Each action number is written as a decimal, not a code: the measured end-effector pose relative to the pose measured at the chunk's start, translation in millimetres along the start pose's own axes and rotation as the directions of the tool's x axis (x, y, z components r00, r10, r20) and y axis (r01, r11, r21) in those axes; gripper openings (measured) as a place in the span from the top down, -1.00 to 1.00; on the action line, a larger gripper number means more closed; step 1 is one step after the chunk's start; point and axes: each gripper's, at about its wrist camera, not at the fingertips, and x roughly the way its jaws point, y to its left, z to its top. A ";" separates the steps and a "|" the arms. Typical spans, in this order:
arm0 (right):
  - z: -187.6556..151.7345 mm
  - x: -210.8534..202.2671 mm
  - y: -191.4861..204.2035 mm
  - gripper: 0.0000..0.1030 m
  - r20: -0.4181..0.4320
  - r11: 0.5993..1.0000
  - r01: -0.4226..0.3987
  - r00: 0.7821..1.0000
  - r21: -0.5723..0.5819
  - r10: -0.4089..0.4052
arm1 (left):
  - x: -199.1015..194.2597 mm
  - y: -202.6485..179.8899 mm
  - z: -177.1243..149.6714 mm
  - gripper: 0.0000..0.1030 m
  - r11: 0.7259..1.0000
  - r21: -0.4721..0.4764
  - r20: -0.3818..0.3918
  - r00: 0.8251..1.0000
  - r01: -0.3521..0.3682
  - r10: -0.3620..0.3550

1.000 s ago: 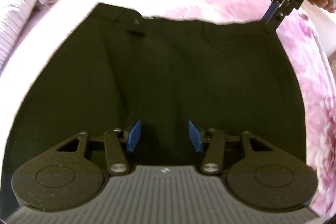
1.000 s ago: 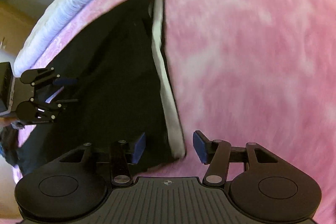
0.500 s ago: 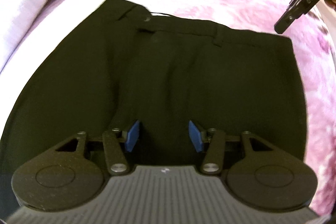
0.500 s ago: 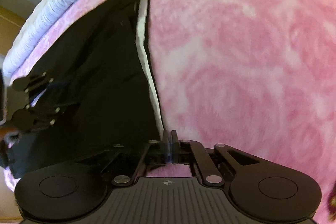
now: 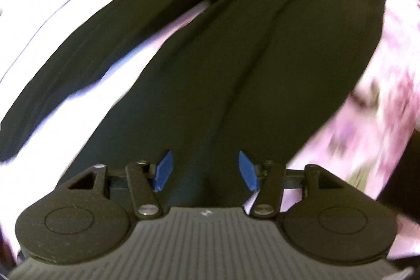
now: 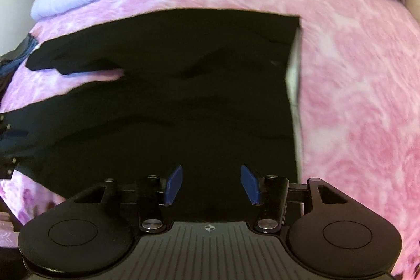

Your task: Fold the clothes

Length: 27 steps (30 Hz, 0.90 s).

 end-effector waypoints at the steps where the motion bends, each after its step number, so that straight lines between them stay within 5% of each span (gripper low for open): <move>1: 0.1 -3.8 12.9 -0.05 0.007 1.000 0.010 1.000 -0.004 -0.010 | -4.0 11.3 -18.8 -0.03 1.000 -0.014 -0.010 1.000 -0.019 0.019; 8: -12.7 -15.5 110.4 -0.05 -0.013 0.997 0.081 0.997 -0.007 -0.081 | 1.4 88.7 -149.3 -0.20 0.966 -0.069 -0.130 0.963 -0.248 0.238; 10: -14.2 -7.6 145.9 -0.05 -0.048 0.996 0.066 0.997 -0.058 -0.068 | 2.1 113.7 -183.7 -0.22 0.946 -0.164 -0.155 0.955 -0.278 0.254; 13: -11.7 19.7 220.1 -0.05 -0.094 0.972 -0.022 0.996 -0.232 0.001 | -1.7 157.3 -227.3 -0.25 0.875 -0.380 -0.177 0.952 -0.302 0.251; 16: -10.0 55.4 302.8 -0.05 -0.138 0.884 -0.124 0.988 -0.450 0.069 | -10.9 194.4 -264.0 -0.25 0.804 -0.489 -0.190 0.941 -0.338 0.280; 19: -17.1 92.9 397.8 -0.05 -0.154 0.694 -0.220 0.976 -0.686 0.157 | -24.8 215.2 -300.1 -0.25 0.755 -0.541 -0.188 0.929 -0.370 0.320; 22: -41.0 127.0 490.9 -0.05 -0.163 0.418 -0.260 0.953 -0.870 0.254 | -33.6 220.7 -325.2 -0.25 0.699 -0.600 -0.193 0.919 -0.388 0.344; 27: -102.9 190.0 599.3 -0.05 -0.141 -0.044 -0.134 0.928 -0.990 0.345 | -47.3 219.7 -361.3 -0.25 0.617 -0.687 -0.191 0.915 -0.383 0.355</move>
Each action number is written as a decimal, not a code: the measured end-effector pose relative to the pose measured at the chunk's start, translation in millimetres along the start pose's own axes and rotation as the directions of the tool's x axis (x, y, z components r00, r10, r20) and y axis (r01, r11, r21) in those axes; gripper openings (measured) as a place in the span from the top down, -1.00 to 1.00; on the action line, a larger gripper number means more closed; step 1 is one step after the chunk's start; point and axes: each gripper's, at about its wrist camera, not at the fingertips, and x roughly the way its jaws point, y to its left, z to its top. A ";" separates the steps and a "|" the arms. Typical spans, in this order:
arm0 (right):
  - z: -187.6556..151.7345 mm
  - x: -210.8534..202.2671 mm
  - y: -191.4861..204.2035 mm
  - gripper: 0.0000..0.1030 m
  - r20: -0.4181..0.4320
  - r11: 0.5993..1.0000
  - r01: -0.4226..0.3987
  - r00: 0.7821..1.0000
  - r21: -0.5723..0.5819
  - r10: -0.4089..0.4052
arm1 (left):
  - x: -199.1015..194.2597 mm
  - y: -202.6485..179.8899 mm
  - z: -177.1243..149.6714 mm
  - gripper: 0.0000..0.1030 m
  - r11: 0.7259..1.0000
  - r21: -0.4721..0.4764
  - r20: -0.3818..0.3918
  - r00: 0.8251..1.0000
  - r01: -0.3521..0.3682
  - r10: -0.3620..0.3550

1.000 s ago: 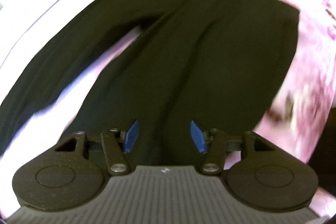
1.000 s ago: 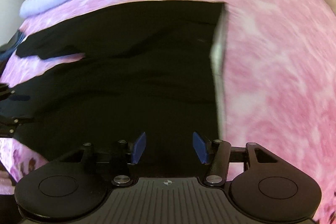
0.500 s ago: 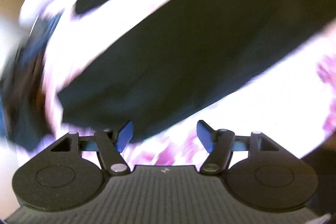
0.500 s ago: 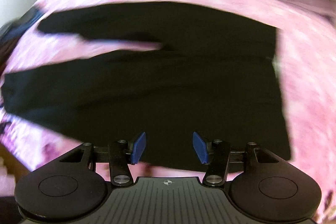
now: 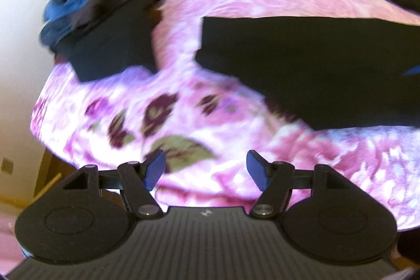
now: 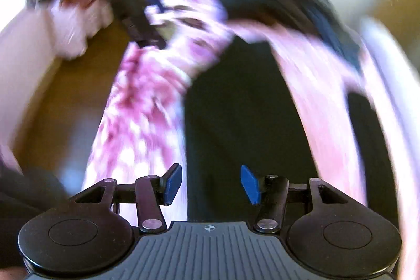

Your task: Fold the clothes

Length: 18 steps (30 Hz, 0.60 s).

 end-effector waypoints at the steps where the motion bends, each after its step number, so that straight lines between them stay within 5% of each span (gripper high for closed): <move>1: 10.7 21.9 9.2 -0.05 0.006 0.996 0.006 1.000 -0.088 -0.006 | -0.6 3.6 -4.1 -0.25 1.000 -0.018 0.006 1.000 0.010 -0.010; 4: 26.3 74.4 23.7 -0.04 0.007 0.960 0.055 0.998 -0.274 -0.055 | -0.4 7.5 -12.4 -0.28 0.998 -0.026 0.034 0.998 0.052 -0.051; 5: 28.4 76.6 16.4 0.02 0.015 0.969 0.058 0.998 -0.239 -0.056 | -0.2 5.8 -14.1 -0.29 0.998 -0.006 0.043 0.997 0.061 -0.060; 7: 34.4 73.8 -8.1 0.75 0.019 0.992 0.060 0.998 -0.112 -0.058 | 2.0 -2.2 -13.0 -0.29 0.997 0.045 0.059 0.996 0.062 -0.065; 10: 29.5 59.5 -65.0 0.79 0.023 0.981 0.040 0.999 0.191 -0.045 | 10.7 -16.2 -4.9 -0.36 0.990 0.121 0.087 0.993 0.067 -0.077; 14: 5.3 55.0 -139.0 0.81 0.007 0.835 -0.021 1.000 0.549 0.021 | 28.8 -42.4 21.3 -0.46 0.967 0.247 0.154 0.983 0.061 -0.101; 16: -8.2 59.1 -166.2 0.81 0.012 0.740 -0.063 0.997 0.669 0.074 | 39.1 -53.9 40.8 -0.46 0.958 0.276 0.178 0.975 0.077 -0.129; 18: -15.8 58.0 -181.3 0.81 0.023 0.693 -0.083 0.995 0.716 0.095 | 46.8 -65.3 58.3 -0.46 0.950 0.303 0.199 0.970 0.076 -0.141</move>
